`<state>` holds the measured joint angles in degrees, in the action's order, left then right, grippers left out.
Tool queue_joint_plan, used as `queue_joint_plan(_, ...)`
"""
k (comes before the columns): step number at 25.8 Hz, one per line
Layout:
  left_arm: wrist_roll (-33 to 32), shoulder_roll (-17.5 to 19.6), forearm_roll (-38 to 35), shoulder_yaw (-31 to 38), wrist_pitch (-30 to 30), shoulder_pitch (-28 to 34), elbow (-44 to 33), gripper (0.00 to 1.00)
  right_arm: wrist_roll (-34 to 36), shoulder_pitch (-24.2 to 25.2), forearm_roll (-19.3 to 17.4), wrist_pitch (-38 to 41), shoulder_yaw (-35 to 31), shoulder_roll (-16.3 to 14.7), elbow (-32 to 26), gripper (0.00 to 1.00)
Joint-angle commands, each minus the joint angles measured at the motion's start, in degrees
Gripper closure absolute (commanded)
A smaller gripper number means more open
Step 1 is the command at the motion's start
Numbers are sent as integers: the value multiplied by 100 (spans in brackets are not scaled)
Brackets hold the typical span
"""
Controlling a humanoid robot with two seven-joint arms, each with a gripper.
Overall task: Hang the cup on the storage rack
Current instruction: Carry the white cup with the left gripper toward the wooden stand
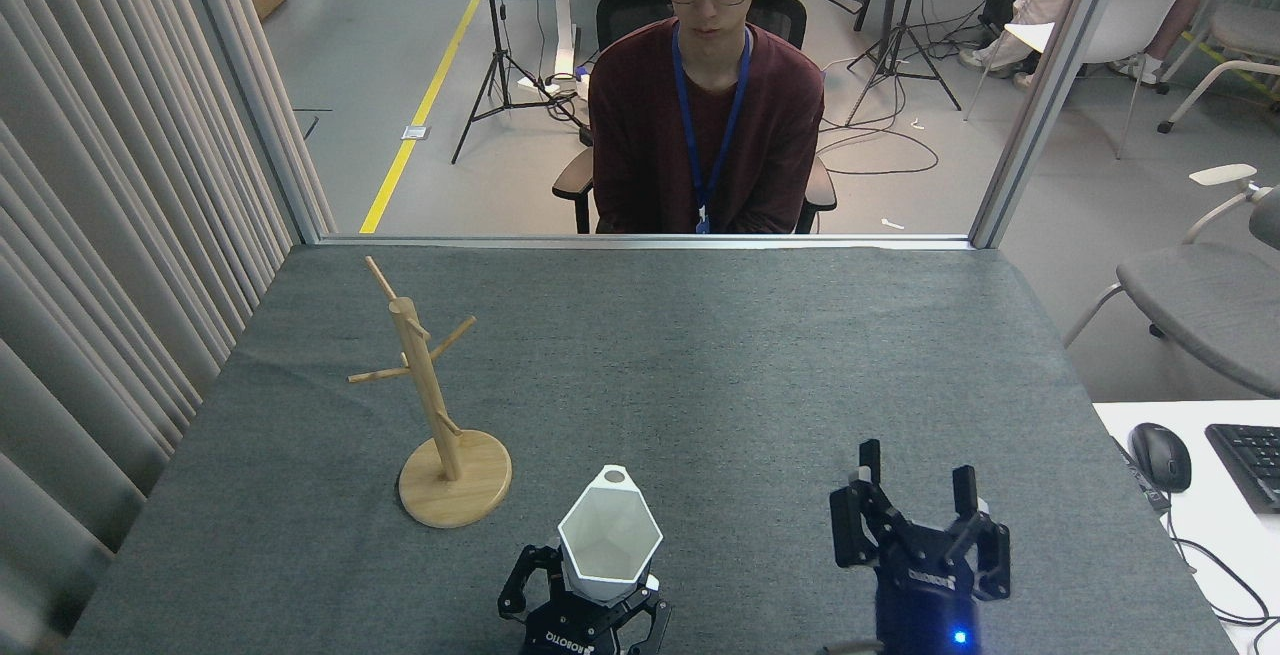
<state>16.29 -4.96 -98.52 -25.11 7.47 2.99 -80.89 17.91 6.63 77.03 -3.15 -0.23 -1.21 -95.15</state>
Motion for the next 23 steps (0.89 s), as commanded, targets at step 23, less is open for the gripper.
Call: queue_joint_plan(23,76,57,527,2652,123,-237,-190,50,-121,813,498,341,-250,-626,304,1)
